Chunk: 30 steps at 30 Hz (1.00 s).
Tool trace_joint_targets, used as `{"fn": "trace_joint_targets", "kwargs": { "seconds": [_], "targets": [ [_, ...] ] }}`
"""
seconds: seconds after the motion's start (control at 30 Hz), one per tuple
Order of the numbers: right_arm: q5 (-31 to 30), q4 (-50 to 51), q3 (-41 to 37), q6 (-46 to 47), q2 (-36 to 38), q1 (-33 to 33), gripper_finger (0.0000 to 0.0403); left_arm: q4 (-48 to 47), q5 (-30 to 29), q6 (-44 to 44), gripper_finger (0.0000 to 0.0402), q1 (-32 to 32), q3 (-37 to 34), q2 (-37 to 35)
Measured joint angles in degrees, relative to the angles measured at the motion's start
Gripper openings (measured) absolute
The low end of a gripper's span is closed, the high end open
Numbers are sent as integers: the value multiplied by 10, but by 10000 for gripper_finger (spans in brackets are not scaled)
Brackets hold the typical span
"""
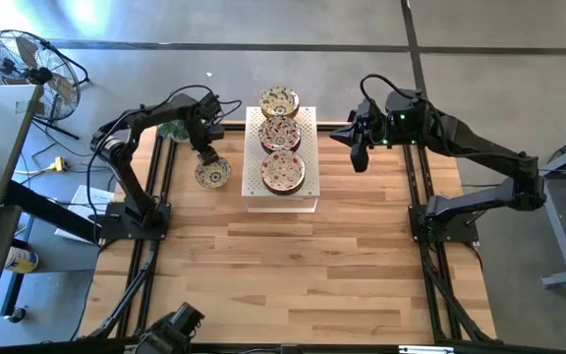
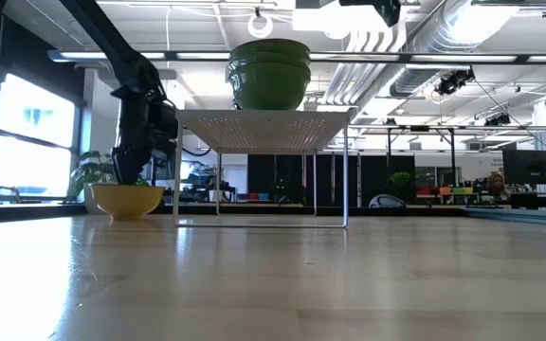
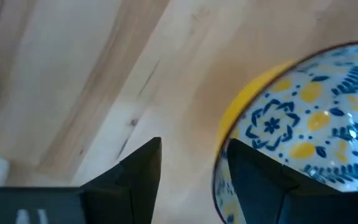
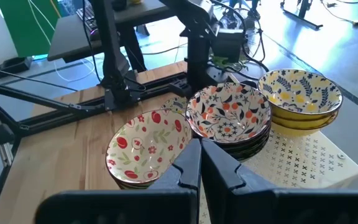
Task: Pick & Place Mini bowls
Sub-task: Stack the yellow patterned bowl on top of the yellow patterned bowl on the shelf
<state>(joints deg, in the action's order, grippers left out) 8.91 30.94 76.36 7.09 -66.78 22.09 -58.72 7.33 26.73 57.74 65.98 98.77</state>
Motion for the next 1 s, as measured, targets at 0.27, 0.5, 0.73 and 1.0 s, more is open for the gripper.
{"fn": "trace_joint_targets", "kwargs": {
  "seconds": [0.27,0.5,0.73,1.0],
  "targets": [
    [0,0,0,0,0,0,0,9,53,2,72,0,0,12],
    [0,0,0,-5,0,0,0,-8,74,9,18,0,0,6],
    [2,0,0,-15,0,0,0,-68,108,-1,8,18,32,-30],
    [3,0,0,-31,0,0,0,-145,154,-66,10,84,175,-43]
  ]
}}
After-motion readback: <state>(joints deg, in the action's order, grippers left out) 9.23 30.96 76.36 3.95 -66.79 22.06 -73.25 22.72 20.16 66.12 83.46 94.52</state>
